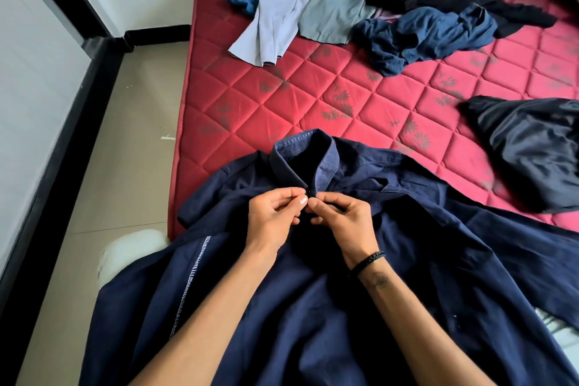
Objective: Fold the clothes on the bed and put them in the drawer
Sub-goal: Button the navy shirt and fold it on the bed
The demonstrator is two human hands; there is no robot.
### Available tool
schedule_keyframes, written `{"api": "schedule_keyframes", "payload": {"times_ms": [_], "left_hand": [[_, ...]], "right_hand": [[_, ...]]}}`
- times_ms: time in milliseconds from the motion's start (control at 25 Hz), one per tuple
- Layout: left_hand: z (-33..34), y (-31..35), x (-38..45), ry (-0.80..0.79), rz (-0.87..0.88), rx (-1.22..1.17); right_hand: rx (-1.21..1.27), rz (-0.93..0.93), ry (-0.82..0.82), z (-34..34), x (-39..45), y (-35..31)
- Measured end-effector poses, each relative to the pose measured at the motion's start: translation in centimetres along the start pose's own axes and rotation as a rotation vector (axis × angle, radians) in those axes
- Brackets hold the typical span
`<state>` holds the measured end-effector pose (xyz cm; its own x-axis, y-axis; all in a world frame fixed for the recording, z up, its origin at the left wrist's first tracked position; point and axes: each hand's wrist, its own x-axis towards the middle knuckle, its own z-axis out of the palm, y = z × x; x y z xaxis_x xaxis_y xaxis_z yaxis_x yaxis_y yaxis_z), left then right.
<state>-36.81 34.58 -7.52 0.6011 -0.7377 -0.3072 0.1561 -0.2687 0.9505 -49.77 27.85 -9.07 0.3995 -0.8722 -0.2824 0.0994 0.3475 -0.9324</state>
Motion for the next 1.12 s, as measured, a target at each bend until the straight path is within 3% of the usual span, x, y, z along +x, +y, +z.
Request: {"api": "schedule_keyframes", "payload": {"times_ms": [320,800,960,1120], "left_hand": [[-0.1,-0.1,-0.1,-0.017,-0.089,-0.091],[-1.0,-0.5,0.3,-0.138,-0.23,-0.227],[-0.2,-0.5,-0.3,-0.053,-0.072,-0.065],[0.1,0.1,-0.6,-0.116,0.03,0.04]], "right_hand": [[-0.07,-0.074,-0.084,-0.7,0.2,0.5],[-0.068,-0.064,-0.04,-0.2,0.0,0.6],[-0.097,-0.14,-0.035,-0.2,0.0,0.9],[-0.182,-0.182,0.059,0.4,-0.2,1.4]]}}
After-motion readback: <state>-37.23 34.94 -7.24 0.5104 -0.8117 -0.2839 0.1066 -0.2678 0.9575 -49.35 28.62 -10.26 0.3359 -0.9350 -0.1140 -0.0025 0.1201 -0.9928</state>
